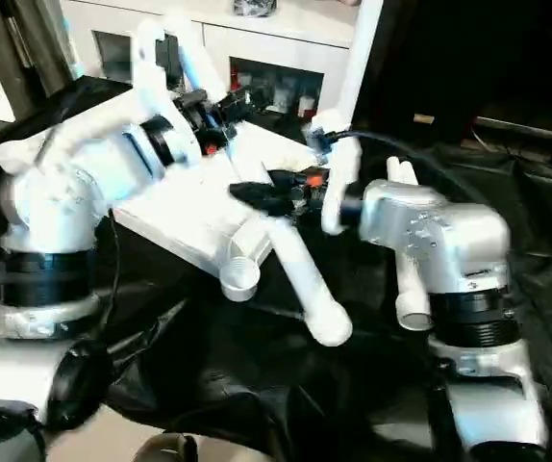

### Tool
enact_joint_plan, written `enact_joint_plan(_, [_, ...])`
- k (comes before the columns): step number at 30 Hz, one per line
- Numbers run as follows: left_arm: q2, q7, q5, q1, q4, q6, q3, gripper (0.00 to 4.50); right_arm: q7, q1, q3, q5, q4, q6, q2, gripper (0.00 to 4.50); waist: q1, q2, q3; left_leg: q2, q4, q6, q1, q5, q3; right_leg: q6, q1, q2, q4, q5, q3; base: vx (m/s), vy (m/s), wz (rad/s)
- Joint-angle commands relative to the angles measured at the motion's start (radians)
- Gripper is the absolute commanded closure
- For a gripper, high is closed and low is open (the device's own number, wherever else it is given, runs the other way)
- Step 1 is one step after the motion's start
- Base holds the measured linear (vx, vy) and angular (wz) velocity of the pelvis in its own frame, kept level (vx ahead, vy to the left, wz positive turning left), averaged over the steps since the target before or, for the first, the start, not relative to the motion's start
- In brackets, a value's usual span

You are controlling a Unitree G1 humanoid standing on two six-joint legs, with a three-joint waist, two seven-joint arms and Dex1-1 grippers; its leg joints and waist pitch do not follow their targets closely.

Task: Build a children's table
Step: Pick table leg

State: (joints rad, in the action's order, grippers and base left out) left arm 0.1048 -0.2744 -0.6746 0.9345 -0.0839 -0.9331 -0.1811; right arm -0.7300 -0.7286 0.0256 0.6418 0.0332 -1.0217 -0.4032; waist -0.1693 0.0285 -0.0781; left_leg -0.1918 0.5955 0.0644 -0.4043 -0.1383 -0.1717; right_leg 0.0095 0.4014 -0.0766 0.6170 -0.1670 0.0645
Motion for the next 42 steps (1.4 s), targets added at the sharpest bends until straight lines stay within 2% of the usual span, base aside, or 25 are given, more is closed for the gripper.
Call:
enact_joint_plan(1, [0.018,-0.044,-0.017,0.037,-0.003,-0.024,0.012,3.17,-0.057,-0.014,0.031,0.029,0.013,-0.003,-0.043,1.03,0.001,0.004,0.092,-0.028,-0.063,0.060,0.031,-0.225,0.009,-0.100,-0.044,-0.064,-0.075,-0.280,-0.036,0.000,0.000,0.00])
enact_joint_plan(2, [0.020,-0.049,-0.019,0.039,-0.003,-0.025,0.012,3.17,-0.064,-0.012,0.030,0.030,0.012,-0.004,-0.046,1.03,-0.001,0.005,0.093,-0.027,-0.062,0.057,0.032,-0.222,0.008,-0.100,-0.045,-0.064,-0.076,-0.279,-0.036,0.000,0.000,0.00])
enact_joint_plan(3, [0.030,-0.081,-0.036,0.058,-0.010,-0.034,0.014,3.20,-0.116,0.003,0.002,0.027,0.002,0.000,-0.081,0.76,-0.001,0.002,0.093,-0.027,-0.061,0.054,0.029,-0.207,0.009,-0.107,-0.047,-0.063,-0.073,-0.253,-0.037,0.000,0.000,0.00])
enact_joint_plan(4, [0.030,-0.084,-0.038,0.059,-0.010,-0.034,0.013,3.20,-0.120,0.005,-0.002,0.025,0.001,0.001,-0.084,0.76,-0.001,0.002,0.093,-0.027,-0.061,0.054,0.029,-0.207,0.009,-0.107,-0.047,-0.063,-0.073,-0.253,-0.037,0.000,0.000,0.00])
enact_joint_plan(7, [0.032,-0.098,-0.052,0.079,-0.028,-0.038,0.007,3.23,-0.126,0.020,-0.051,-0.014,0.016,0.009,-0.111,0.59,-0.001,0.003,0.095,-0.026,-0.058,0.048,0.027,-0.185,0.008,-0.135,-0.050,-0.062,-0.068,-0.208,-0.036,0.000,0.000,0.00])
enact_joint_plan(11, [0.037,-0.135,-0.054,0.093,-0.040,-0.032,0.015,3.23,-0.115,0.056,-0.130,-0.072,0.019,0.015,-0.129,0.58,0.001,-0.002,0.095,-0.027,-0.058,0.050,0.028,-0.203,0.010,-0.146,-0.050,-0.064,-0.071,-0.234,-0.035,0.000,0.000,0.00])
enact_joint_plan(13, [0.036,-0.136,-0.054,0.094,-0.042,-0.033,0.014,3.25,-0.113,0.061,-0.144,-0.082,0.019,0.020,-0.132,0.85,0.002,-0.001,0.095,-0.028,-0.059,0.051,0.030,-0.212,0.009,-0.145,-0.049,-0.063,-0.072,-0.240,-0.035,0.000,0.000,0.00])
enact_joint_plan(14, [0.035,-0.140,-0.057,0.096,-0.045,-0.034,0.012,3.25,-0.116,0.070,-0.158,-0.092,0.018,0.022,-0.136,0.92,0.001,-0.004,0.095,-0.027,-0.058,0.052,0.031,-0.216,0.010,-0.145,-0.049,-0.063,-0.072,-0.241,-0.035,0.000,0.000,0.00])
enact_joint_plan(15, [0.038,-0.148,-0.055,0.099,-0.050,-0.033,0.017,3.25,-0.116,0.084,-0.176,-0.108,0.016,0.028,-0.139,0.96,0.002,-0.001,0.094,-0.027,-0.059,0.052,0.030,-0.222,0.010,-0.143,-0.050,-0.063,-0.073,-0.248,-0.035,0.000,0.000,0.00])
enact_joint_plan(16, [0.040,-0.150,-0.054,0.100,-0.051,-0.033,0.019,3.25,-0.115,0.088,-0.181,-0.113,0.015,0.031,-0.140,1.05,0.001,-0.001,0.094,-0.028,-0.059,0.053,0.030,-0.224,0.010,-0.142,-0.049,-0.064,-0.073,-0.251,-0.035,0.000,0.000,0.00])
enact_joint_plan(17, [0.043,-0.155,-0.051,0.102,-0.056,-0.030,0.023,3.25,-0.112,0.094,-0.181,-0.113,0.012,0.030,-0.136,1.18,0.001,0.003,0.094,-0.028,-0.060,0.051,0.030,-0.227,0.010,-0.138,-0.049,-0.064,-0.074,-0.265,-0.035,0.000,0.000,0.00])
enact_joint_plan(20, [0.047,-0.160,-0.048,0.105,-0.058,-0.026,0.026,3.25,-0.106,0.094,-0.174,-0.111,0.017,0.032,-0.128,1.40,0.001,0.003,0.094,-0.030,-0.059,0.047,0.031,-0.222,0.010,-0.143,-0.048,-0.065,-0.073,-0.259,-0.036,0.000,0.000,0.00])
enact_joint_plan(21, [0.044,-0.159,-0.049,0.106,-0.057,-0.024,0.018,3.25,-0.103,0.093,-0.173,-0.112,0.019,0.034,-0.123,1.49,0.003,0.007,0.093,-0.030,-0.059,0.044,0.030,-0.217,0.009,-0.144,-0.048,-0.064,-0.072,-0.258,-0.036,0.000,0.000,0.00])
enact_joint_plan(29, [0.043,-0.155,-0.050,0.087,-0.052,-0.025,0.013,3.27,-0.078,0.094,-0.152,-0.106,0.003,0.035,-0.098,2.21,0.005,0.003,0.094,-0.030,-0.058,0.044,0.030,-0.212,0.009,-0.144,-0.046,-0.064,-0.072,-0.260,-0.036,0.000,0.000,0.00])
enact_joint_plan(33, [0.043,-0.146,-0.051,0.074,-0.043,-0.024,0.013,3.27,-0.043,0.085,-0.105,-0.085,0.003,0.038,-0.063,2.42,0.007,0.004,0.094,-0.029,-0.058,0.047,0.031,-0.213,0.008,-0.146,-0.047,-0.064,-0.071,-0.255,-0.036,0.000,0.000,0.00])
enact_joint_plan(37, [0.038,-0.132,-0.041,0.057,-0.028,-0.017,0.019,3.27,-0.018,0.076,-0.062,-0.051,-0.015,0.030,-0.028,2.43,0.007,0.001,0.094,-0.029,-0.060,0.050,0.032,-0.219,0.009,-0.146,-0.046,-0.063,-0.070,-0.255,-0.036,0.000,0.000,0.00])
enact_joint_plan(38, [0.038,-0.126,-0.033,0.057,-0.029,-0.012,0.022,2.92,-0.015,0.075,-0.061,-0.050,-0.016,0.029,-0.026,2.43,0.007,0.001,0.094,-0.030,-0.060,0.051,0.033,-0.221,0.009,-0.145,-0.045,-0.064,-0.071,-0.257,-0.036,0.000,0.000,0.00])
enact_joint_plan(39, [0.033,-0.109,-0.029,0.058,-0.040,-0.016,0.018,2.71,-0.009,0.074,-0.055,-0.046,-0.021,0.027,-0.018,2.43,0.006,-0.005,0.094,-0.030,-0.061,0.055,0.032,-0.229,0.010,-0.144,-0.045,-0.064,-0.071,-0.256,-0.036,0.000,0.000,0.00])
enact_joint_plan(42, [0.025,-0.099,-0.038,0.058,-0.048,-0.025,0.006,2.51,0.002,0.073,-0.041,-0.035,-0.028,0.022,-0.004,2.43,0.003,-0.004,0.095,-0.030,-0.060,0.053,0.033,-0.243,0.011,-0.145,-0.045,-0.066,-0.072,-0.256,-0.035,0.000,0.000,0.00])
